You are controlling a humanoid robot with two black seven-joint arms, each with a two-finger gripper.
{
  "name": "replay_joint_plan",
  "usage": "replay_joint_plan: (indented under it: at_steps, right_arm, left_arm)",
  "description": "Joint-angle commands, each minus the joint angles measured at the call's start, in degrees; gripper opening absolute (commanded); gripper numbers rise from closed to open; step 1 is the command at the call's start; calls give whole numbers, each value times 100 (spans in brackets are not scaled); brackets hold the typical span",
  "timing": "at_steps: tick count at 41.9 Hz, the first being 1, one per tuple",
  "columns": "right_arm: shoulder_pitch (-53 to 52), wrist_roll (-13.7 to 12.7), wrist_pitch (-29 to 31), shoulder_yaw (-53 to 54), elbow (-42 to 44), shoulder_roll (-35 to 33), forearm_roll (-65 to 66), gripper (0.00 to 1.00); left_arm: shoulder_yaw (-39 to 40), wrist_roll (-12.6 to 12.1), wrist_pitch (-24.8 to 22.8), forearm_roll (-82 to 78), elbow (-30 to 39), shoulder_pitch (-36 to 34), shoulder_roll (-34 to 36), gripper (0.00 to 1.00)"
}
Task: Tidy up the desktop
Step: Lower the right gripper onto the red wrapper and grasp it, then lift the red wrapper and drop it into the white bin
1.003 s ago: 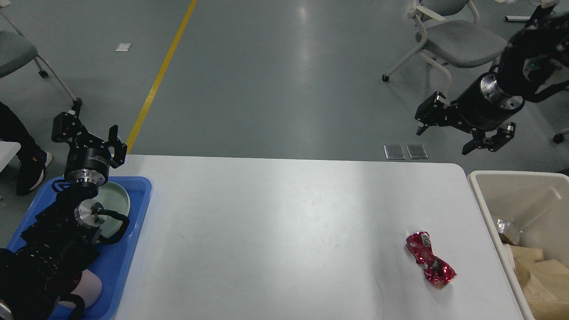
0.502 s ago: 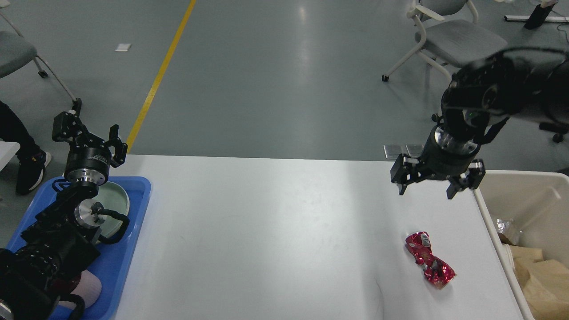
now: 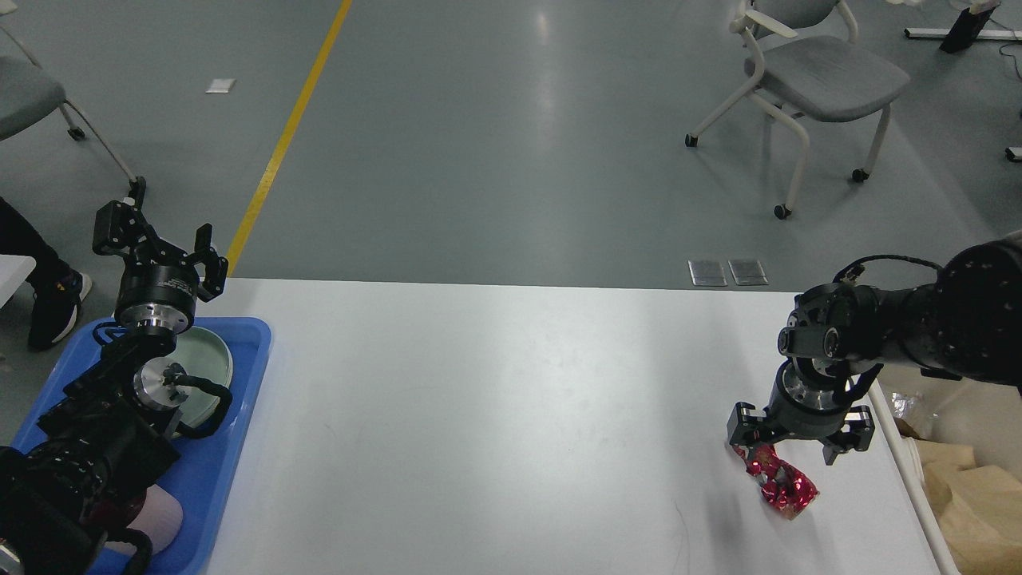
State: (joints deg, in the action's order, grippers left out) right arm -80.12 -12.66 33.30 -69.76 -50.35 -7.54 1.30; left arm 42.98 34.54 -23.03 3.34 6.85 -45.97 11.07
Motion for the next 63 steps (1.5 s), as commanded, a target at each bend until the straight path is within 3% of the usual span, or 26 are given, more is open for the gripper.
replay_joint_plan:
  at_steps: [1,14,19,25,30,32,49,63]
  right_arm:
    - [347,0,-535,-2,201,68,1,98]
    - [796,0,-799,-2,526,227,1,94]
    - [875,-8,-799,-2,535,227,45,63]
    - [875,-8,-1045,33,465,209,10,48]
    - [884,-17,-1063,50,465,218,1,17]
    - [884,-26,-1045,50,439,218,-7,0]
    - [446,-35,-1115,454,140,-71,-25,0]
    - [-2199,-26,-975,745,-1424,-1741,-25,0]
  left_arm:
    - [0,0,0,0,0,0,0,97]
    - [0,0,0,0,0,0,0,97]
    - [0,0,0,0,0,0,0,97]
    - [0,0,0,0,0,0,0,97]
    - [0,0,0,0,0,0,0,97]
    - [0,0,0,0,0,0,0,97]
    - [0,0,0,0,0,0,0,97]
    - [0,0,0,0,0,0,0,97]
